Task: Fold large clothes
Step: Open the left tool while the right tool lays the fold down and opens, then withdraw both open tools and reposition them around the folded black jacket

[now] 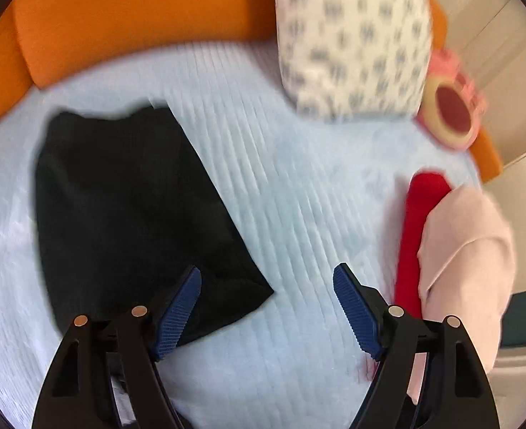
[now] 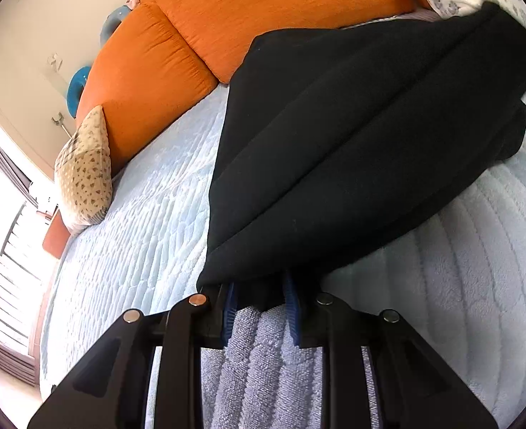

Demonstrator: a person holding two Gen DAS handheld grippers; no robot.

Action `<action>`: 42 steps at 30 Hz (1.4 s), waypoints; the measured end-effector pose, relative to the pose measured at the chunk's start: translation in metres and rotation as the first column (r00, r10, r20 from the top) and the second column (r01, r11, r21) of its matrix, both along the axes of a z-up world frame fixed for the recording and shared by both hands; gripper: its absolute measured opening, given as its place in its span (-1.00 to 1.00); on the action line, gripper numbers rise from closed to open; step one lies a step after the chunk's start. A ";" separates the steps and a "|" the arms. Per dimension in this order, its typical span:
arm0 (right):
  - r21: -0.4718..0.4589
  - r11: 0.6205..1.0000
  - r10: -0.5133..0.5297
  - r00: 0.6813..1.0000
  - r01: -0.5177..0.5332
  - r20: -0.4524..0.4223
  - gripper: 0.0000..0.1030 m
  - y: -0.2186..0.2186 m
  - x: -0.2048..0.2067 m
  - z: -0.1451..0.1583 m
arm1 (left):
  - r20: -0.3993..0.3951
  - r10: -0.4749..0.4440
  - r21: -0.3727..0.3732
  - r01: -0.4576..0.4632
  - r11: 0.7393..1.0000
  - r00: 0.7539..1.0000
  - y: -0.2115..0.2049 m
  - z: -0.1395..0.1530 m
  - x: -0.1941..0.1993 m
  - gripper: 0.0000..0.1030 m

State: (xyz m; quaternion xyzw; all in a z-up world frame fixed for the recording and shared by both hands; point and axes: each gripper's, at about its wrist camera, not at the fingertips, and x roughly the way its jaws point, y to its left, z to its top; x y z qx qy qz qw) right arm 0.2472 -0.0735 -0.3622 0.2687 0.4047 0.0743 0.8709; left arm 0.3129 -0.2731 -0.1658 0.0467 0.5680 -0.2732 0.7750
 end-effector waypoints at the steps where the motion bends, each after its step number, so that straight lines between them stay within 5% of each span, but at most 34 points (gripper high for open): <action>1: -0.002 1.000 0.000 1.000 0.000 0.000 -0.54 0.000 0.000 0.000 | 0.054 0.003 0.014 -0.004 1.000 0.999 0.008 0.010 0.001 0.56; 5: -0.022 1.000 0.003 1.000 -0.003 -0.003 -0.55 0.002 0.001 0.005 | 0.240 -0.027 0.149 -0.009 0.989 0.970 0.046 0.024 0.016 0.64; 10: -0.046 0.998 0.030 0.999 -0.031 -0.023 -0.54 0.003 0.005 0.011 | 0.292 0.031 0.170 -0.084 0.982 0.956 0.093 0.001 0.039 0.64; 12: -0.048 0.998 0.036 0.999 -0.038 -0.038 -0.54 0.000 0.005 0.015 | 0.219 0.037 0.177 -0.077 0.981 0.975 0.104 -0.023 0.054 0.61; 14: -0.046 0.998 0.038 0.997 -0.041 -0.065 -0.53 -0.003 -0.001 0.019 | 0.062 0.077 0.132 -0.085 0.988 0.995 0.117 -0.058 0.070 0.48; 17: -0.052 0.998 0.036 0.993 -0.042 -0.115 -0.42 -0.010 -0.022 0.026 | -0.103 0.153 0.097 -0.143 0.985 0.983 0.138 -0.111 0.084 0.35; 23: -0.129 0.992 -0.012 0.995 0.000 -0.097 -0.33 -0.045 -0.054 0.062 | -0.001 0.129 0.128 -0.128 0.983 0.992 0.132 -0.126 0.068 0.45; 29: -0.332 0.942 0.059 0.998 -0.059 -0.011 -0.32 -0.061 -0.017 0.127 | 0.151 0.162 0.101 -0.178 0.979 0.975 0.136 -0.121 0.044 0.47; 31: -0.380 0.922 0.075 0.997 -0.075 -0.014 -0.11 -0.066 -0.001 0.136 | 0.173 0.170 0.100 -0.189 0.977 0.970 0.134 -0.117 0.037 0.47; 35: -0.421 0.899 0.100 0.993 -0.119 -0.069 0.01 -0.076 0.033 0.124 | 0.186 0.196 0.073 -0.213 0.974 0.963 0.140 -0.109 0.027 0.47; 42: -0.444 0.872 0.090 0.960 -0.205 -0.265 -0.01 -0.111 0.054 0.049 | 0.172 0.214 0.043 -0.224 0.974 0.962 0.153 -0.106 0.019 0.50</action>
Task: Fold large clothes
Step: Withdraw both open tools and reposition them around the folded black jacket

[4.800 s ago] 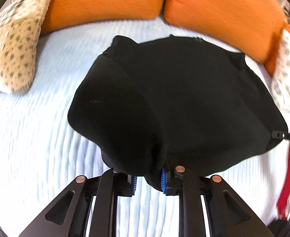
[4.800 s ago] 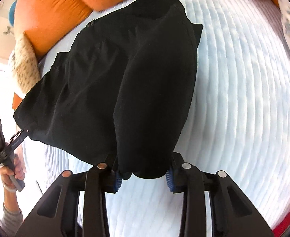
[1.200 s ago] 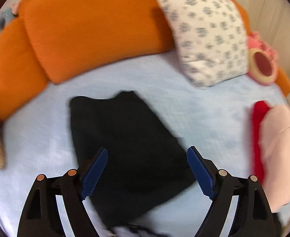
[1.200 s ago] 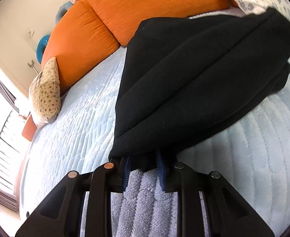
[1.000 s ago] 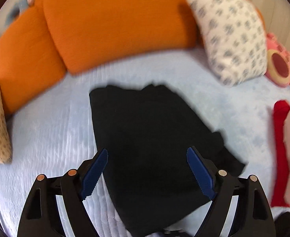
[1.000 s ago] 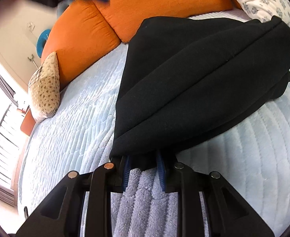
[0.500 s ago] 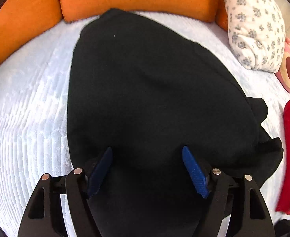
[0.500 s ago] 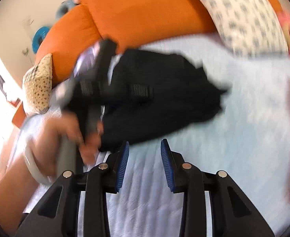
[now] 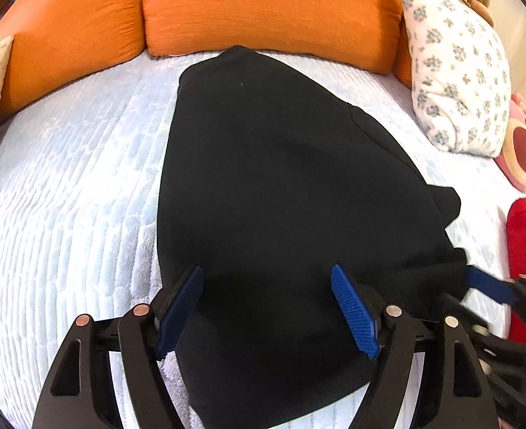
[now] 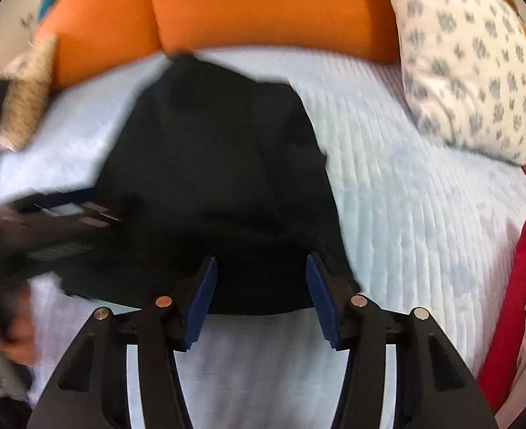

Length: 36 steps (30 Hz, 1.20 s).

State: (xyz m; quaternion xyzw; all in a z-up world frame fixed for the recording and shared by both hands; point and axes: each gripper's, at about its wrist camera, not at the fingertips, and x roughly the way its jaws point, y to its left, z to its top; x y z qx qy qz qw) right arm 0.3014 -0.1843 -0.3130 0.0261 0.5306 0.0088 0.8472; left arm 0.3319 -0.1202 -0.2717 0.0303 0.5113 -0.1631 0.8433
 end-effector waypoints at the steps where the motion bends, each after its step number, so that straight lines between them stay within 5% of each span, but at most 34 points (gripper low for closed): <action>1: 0.018 1.000 -0.001 0.999 0.002 -0.045 0.01 -0.004 0.002 -0.015 | -0.003 -0.014 0.005 0.014 1.000 1.000 -0.002 -0.003 -0.001 0.51; 3: 0.069 0.997 -0.028 0.997 0.033 -0.073 0.04 -0.011 0.003 -0.038 | -0.009 -0.049 0.015 0.050 0.999 0.999 -0.008 -0.012 -0.001 0.66; 6: 0.015 1.000 -0.022 0.998 0.023 -0.054 0.04 -0.004 0.004 -0.041 | 0.034 -0.081 0.094 0.077 0.993 0.996 -0.018 -0.016 -0.006 0.66; 15: 0.061 0.998 -0.027 0.997 0.023 0.068 0.07 -0.019 0.004 0.032 | 0.034 0.051 -0.037 -0.050 0.998 0.998 0.028 0.002 -0.034 0.66; 17: 0.090 0.995 0.039 0.996 -0.046 0.075 0.07 -0.004 0.030 0.048 | -0.022 0.044 -0.055 -0.045 0.997 0.999 0.026 -0.010 -0.031 0.67; 22: 0.131 0.982 0.130 0.991 -0.134 0.039 0.04 0.044 0.120 0.055 | 0.041 -0.008 0.034 0.006 0.999 0.999 0.010 -0.020 -0.040 0.78; 30: 0.026 0.992 0.123 0.979 -0.121 -0.161 0.07 0.105 0.253 -0.003 | 0.035 -0.034 0.032 0.033 0.999 0.999 0.004 -0.030 -0.034 0.84; 32: 0.000 0.994 0.103 0.965 -0.106 -0.241 0.18 0.112 0.271 -0.035 | 0.041 -0.040 0.036 0.038 0.999 0.998 0.004 -0.031 -0.033 0.84; 33: -0.003 0.996 0.088 0.959 -0.092 -0.268 0.39 0.111 0.276 -0.047 | 0.044 -0.043 0.040 0.042 0.998 0.998 0.003 -0.032 -0.033 0.84; 34: -0.017 0.998 0.061 0.961 -0.068 -0.270 0.91 0.107 0.280 -0.054 | 0.047 -0.044 0.043 0.042 0.998 0.998 0.002 -0.033 -0.032 0.84; 36: -0.043 0.998 0.034 0.958 -0.048 -0.284 0.94 0.099 0.282 -0.064 | 0.053 -0.045 0.052 0.043 0.998 0.998 0.001 -0.034 -0.032 0.85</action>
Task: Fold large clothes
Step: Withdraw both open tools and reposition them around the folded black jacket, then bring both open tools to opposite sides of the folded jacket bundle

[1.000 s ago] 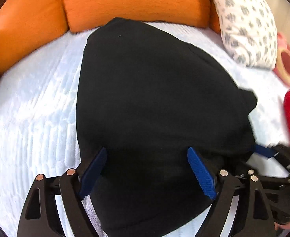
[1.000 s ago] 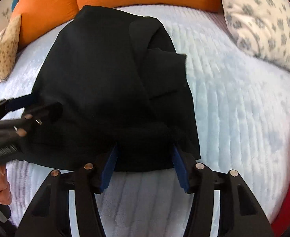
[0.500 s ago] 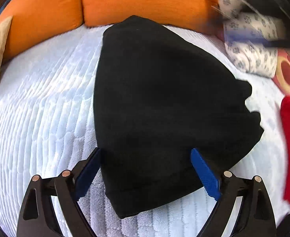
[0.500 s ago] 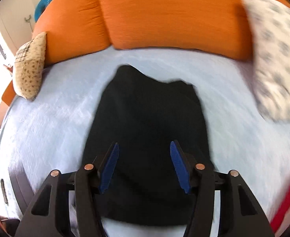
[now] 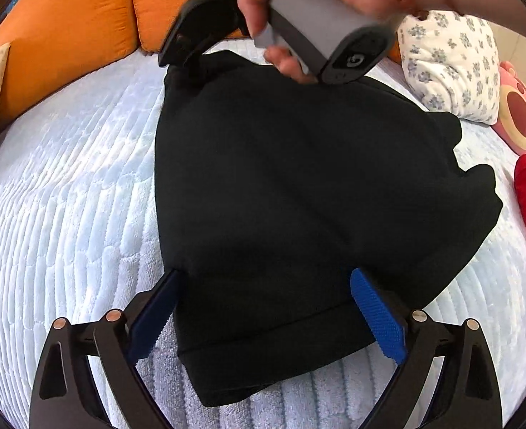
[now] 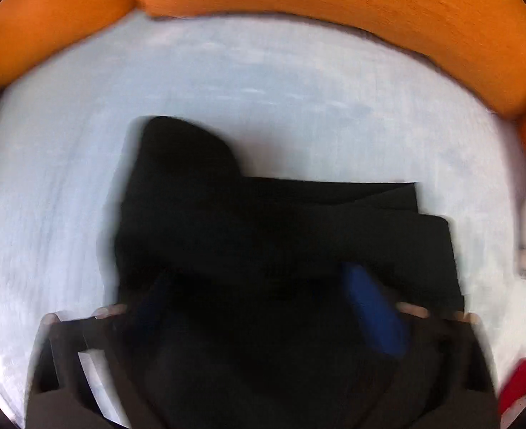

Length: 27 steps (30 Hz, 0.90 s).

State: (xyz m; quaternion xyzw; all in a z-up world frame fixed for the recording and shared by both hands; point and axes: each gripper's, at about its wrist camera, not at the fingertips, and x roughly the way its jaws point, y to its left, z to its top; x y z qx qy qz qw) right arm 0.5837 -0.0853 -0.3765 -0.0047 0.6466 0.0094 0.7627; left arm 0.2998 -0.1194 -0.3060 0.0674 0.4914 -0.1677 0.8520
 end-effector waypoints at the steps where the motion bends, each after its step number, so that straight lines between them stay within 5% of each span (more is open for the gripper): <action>1: 0.036 0.999 -0.017 1.000 0.018 -0.010 0.94 -0.006 0.001 -0.002 | 0.003 -0.001 0.005 0.001 1.000 1.000 -0.001 0.000 0.000 0.86; 6: 0.025 0.998 0.056 0.996 -0.058 0.073 0.91 -0.009 -0.013 0.008 | 0.008 -0.004 0.001 0.004 1.000 1.000 -0.002 0.000 0.000 0.87; 11: 0.215 0.975 0.029 0.991 -0.057 0.130 0.91 -0.057 -0.040 0.054 | -0.040 -0.005 -0.098 0.002 0.995 0.999 0.017 0.014 0.004 0.87; 16: 0.370 0.926 0.046 0.995 -0.076 0.089 0.91 -0.140 -0.097 0.103 | -0.103 0.066 -0.222 -0.088 0.971 0.992 0.065 0.049 0.028 0.88; 20: 0.480 0.877 -0.009 0.999 -0.009 0.033 0.91 -0.201 -0.139 0.109 | -0.255 0.119 -0.318 -0.200 0.927 0.959 0.110 0.056 0.079 0.91; 25: 0.488 0.870 -0.065 0.998 0.065 -0.017 0.91 -0.250 -0.185 0.094 | -0.395 0.173 -0.185 -0.263 0.947 0.902 0.126 0.009 0.132 0.91; 27: 0.503 0.859 -0.086 0.996 0.089 -0.030 0.91 -0.257 -0.193 0.086 | -0.447 0.154 -0.214 -0.273 0.938 0.881 0.123 -0.007 0.140 0.91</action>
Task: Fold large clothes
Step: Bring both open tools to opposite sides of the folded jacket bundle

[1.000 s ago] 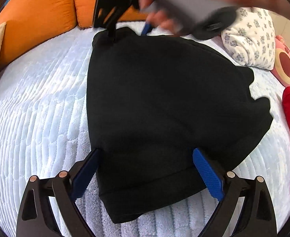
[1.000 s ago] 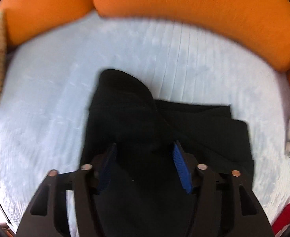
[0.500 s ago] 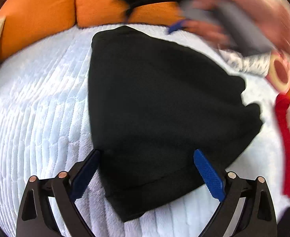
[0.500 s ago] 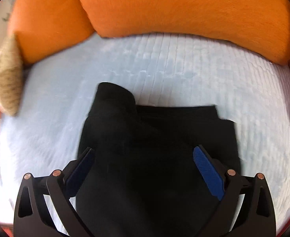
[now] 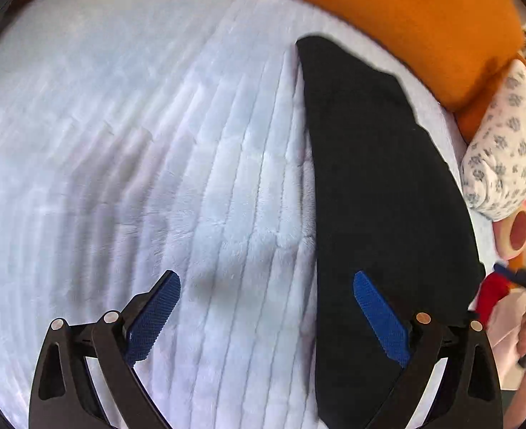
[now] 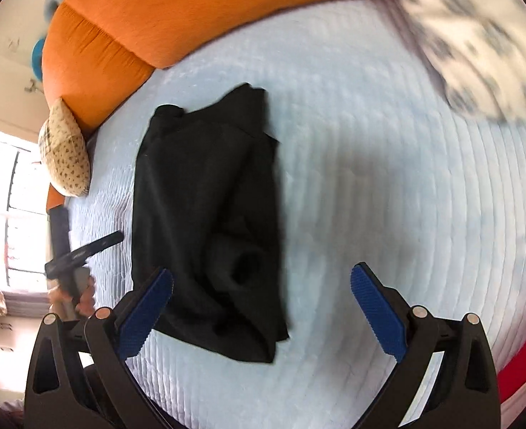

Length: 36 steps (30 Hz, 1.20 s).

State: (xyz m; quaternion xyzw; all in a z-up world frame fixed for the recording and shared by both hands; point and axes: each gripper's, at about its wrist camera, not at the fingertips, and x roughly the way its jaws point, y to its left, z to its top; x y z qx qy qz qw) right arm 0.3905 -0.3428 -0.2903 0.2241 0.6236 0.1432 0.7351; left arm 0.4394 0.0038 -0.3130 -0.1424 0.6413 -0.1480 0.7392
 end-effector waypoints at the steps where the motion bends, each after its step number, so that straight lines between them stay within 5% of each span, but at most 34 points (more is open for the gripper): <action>1: 0.009 1.000 -0.005 1.000 0.005 -0.003 0.91 -0.003 -0.003 -0.002 | -0.031 0.004 -0.044 -0.006 0.999 1.000 -0.001 -0.008 0.004 0.92; 8: 0.083 0.996 0.019 0.999 -0.017 -0.026 0.91 0.000 -0.011 -0.022 | -0.076 -0.025 -0.058 0.021 0.998 0.997 -0.013 -0.009 0.019 0.93; 12: 0.124 0.992 -0.019 1.000 0.020 -0.012 0.91 -0.003 -0.007 -0.026 | -0.086 -0.034 -0.185 0.017 0.983 0.996 -0.022 -0.004 0.028 0.93; 17: 0.174 0.984 -0.041 0.999 0.042 -0.009 0.91 -0.007 0.002 -0.029 | -0.115 -0.075 -0.206 0.050 0.977 0.990 -0.051 -0.013 0.030 0.93; 20: 0.217 0.975 -0.041 0.999 0.040 -0.001 0.91 -0.009 0.008 -0.030 | -0.124 -0.098 -0.282 0.060 0.957 0.987 -0.070 -0.015 0.030 0.93; 26: 0.292 0.956 0.018 1.000 -0.015 -0.009 0.91 -0.002 0.026 -0.047 | -0.101 -0.159 -0.217 0.134 0.967 0.982 -0.093 -0.018 0.031 0.93; 30: 0.312 0.948 0.081 0.996 -0.068 -0.027 0.92 0.012 0.036 -0.066 | -0.030 -0.294 -0.196 0.283 0.939 0.955 -0.100 -0.016 0.027 0.93; 36: 0.378 0.921 0.132 0.989 -0.097 -0.070 0.93 0.034 0.048 -0.097 | -0.046 -0.231 -0.373 0.198 0.906 0.972 -0.080 -0.025 0.035 0.93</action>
